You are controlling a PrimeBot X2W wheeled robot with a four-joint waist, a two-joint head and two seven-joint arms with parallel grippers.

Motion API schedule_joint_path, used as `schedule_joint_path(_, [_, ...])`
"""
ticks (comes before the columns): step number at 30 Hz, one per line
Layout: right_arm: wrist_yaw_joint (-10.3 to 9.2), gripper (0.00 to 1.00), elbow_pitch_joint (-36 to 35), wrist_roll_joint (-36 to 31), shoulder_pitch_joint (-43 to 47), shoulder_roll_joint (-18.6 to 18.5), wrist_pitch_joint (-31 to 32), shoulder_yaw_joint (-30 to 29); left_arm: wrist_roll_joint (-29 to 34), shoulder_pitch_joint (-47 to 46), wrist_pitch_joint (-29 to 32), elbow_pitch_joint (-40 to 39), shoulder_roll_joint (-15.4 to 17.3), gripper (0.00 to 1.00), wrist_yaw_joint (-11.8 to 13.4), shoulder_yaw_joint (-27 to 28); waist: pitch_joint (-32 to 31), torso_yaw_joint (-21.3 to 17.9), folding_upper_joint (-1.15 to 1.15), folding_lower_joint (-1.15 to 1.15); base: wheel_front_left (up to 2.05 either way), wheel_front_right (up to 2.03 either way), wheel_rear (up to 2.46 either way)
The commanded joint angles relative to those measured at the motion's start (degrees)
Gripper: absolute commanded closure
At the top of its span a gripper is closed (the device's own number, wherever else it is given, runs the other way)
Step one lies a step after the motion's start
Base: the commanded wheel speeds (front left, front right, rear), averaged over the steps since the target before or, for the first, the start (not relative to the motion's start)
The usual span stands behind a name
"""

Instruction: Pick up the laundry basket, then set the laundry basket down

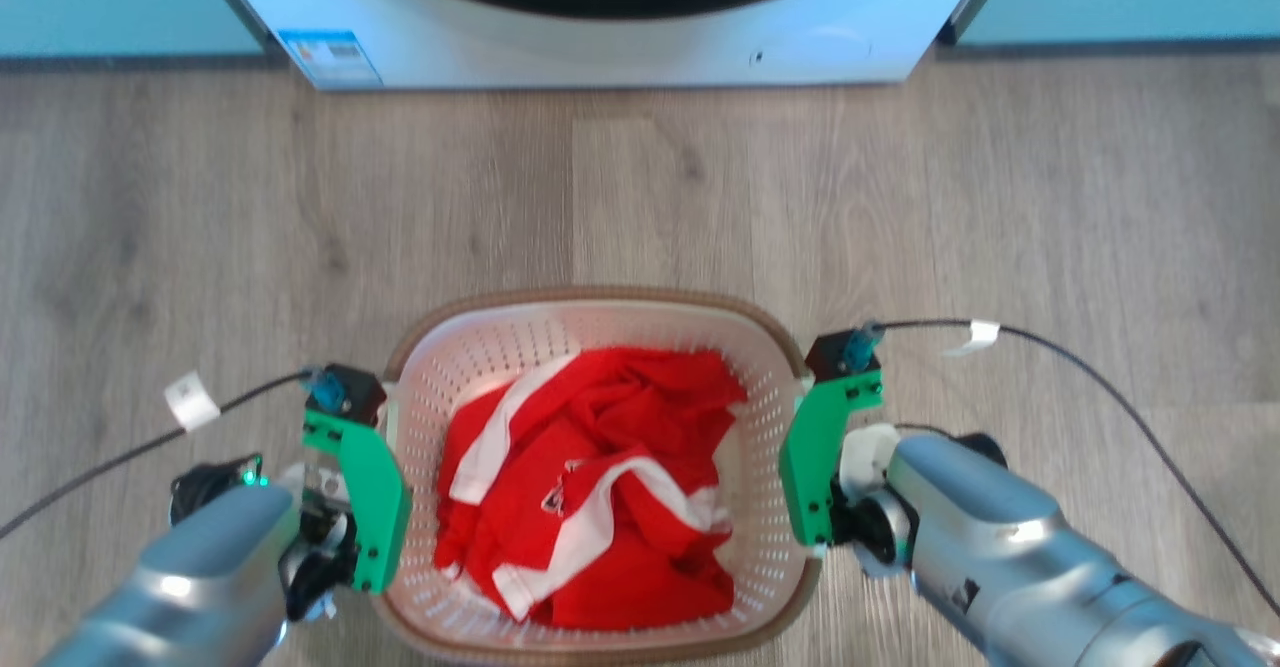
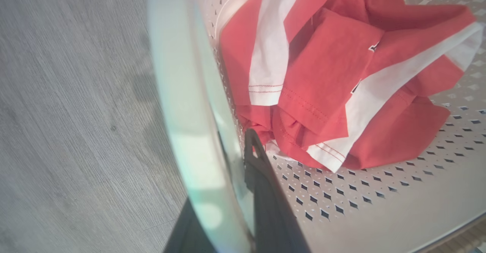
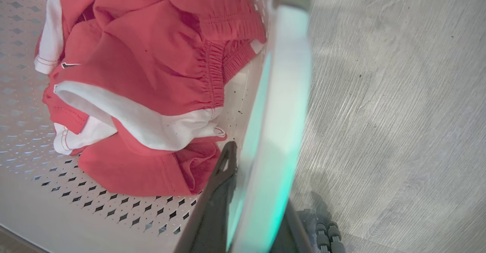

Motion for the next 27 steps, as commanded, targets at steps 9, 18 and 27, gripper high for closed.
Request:
schedule_joint_path(9, [0.42, 1.0, -4.75, 1.06, 2.93, 1.11, 4.48, 1.29, -0.53, 2.29, 1.29, -5.92, 4.48, 1.0, 0.78, 0.39, -7.54, -0.66, 0.0, 0.0, 0.0, 0.0, 0.0])
schedule_joint_path(18, [0.42, 1.0, -6.8, 1.1, 5.07, 1.11, 8.36, 1.29, -0.58, 6.72, 4.91, -14.29, 7.54, 1.0, 4.82, 0.29, -13.63, -1.34, 0.0, 0.0, 0.0, 0.0, 0.0])
schedule_joint_path(27, [0.42, 1.0, -10.9, -0.66, 6.4, 1.11, 9.3, 0.34, -0.35, 8.95, 8.61, -26.22, 12.81, 1.0, 9.03, 0.24, -15.32, -1.26, 0.0, 0.0, 0.0, 0.0, 0.0])
